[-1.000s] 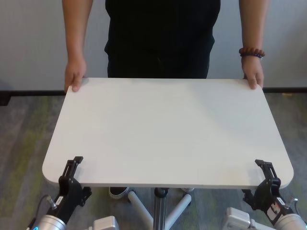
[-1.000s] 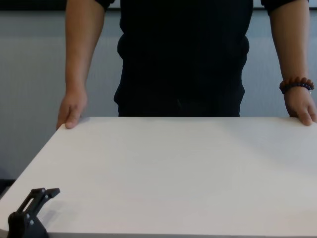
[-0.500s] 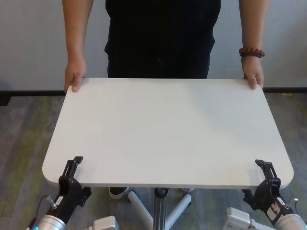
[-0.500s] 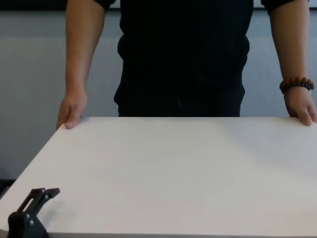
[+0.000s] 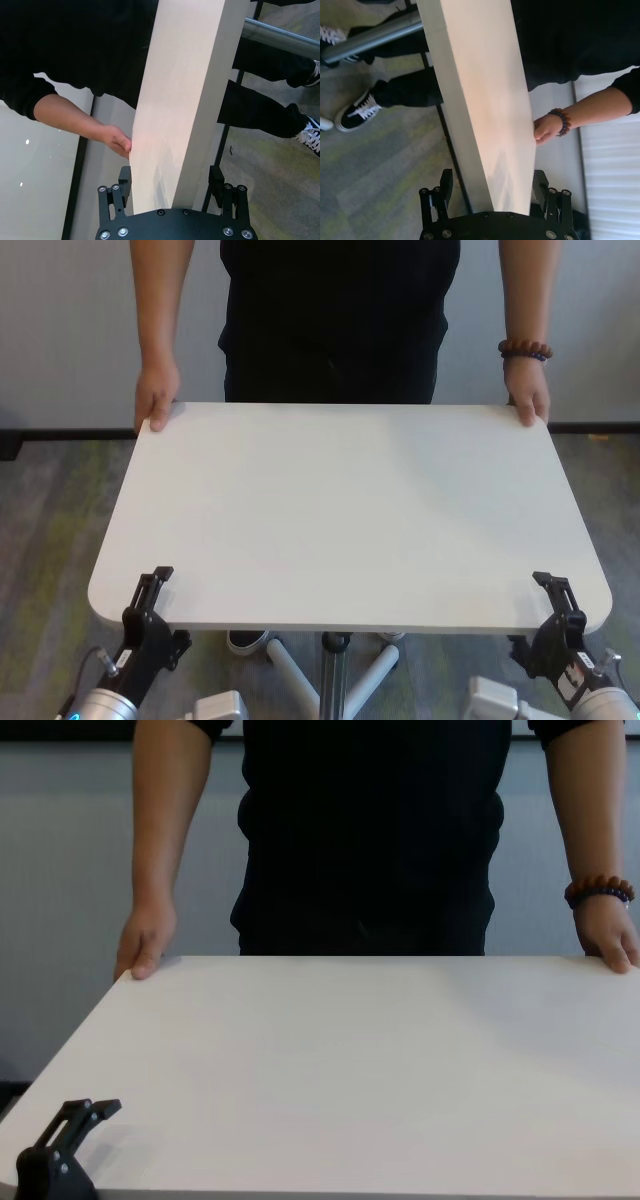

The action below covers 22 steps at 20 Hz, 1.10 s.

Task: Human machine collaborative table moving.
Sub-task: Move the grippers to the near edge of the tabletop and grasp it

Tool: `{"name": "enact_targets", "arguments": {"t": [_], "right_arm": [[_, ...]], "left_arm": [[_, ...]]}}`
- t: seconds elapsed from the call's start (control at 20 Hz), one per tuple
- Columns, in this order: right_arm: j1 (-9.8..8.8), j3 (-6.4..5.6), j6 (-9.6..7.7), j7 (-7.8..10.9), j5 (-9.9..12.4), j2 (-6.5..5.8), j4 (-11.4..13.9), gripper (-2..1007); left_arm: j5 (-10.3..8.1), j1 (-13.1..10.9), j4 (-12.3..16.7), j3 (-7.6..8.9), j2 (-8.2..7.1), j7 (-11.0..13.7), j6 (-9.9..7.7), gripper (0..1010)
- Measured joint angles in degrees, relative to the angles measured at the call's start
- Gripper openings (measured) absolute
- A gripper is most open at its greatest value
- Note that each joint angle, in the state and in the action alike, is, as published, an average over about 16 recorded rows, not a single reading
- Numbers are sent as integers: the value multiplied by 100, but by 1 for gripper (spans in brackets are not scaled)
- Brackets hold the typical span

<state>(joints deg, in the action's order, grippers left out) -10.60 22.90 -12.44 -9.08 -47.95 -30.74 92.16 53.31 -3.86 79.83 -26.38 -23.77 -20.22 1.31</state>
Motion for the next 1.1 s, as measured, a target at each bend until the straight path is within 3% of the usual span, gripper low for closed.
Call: {"name": "enact_targets", "arguments": {"t": [0.55, 1.1], "right_arm": [[-79, 36, -514, -9, -626, 90, 61, 1001], [-10, 11, -600, 53, -913, 256, -76, 1001]], "left_arm": [[0, 0, 0, 0, 0, 0, 0, 1001], [0, 0, 0, 0, 0, 0, 0, 1001]]}}
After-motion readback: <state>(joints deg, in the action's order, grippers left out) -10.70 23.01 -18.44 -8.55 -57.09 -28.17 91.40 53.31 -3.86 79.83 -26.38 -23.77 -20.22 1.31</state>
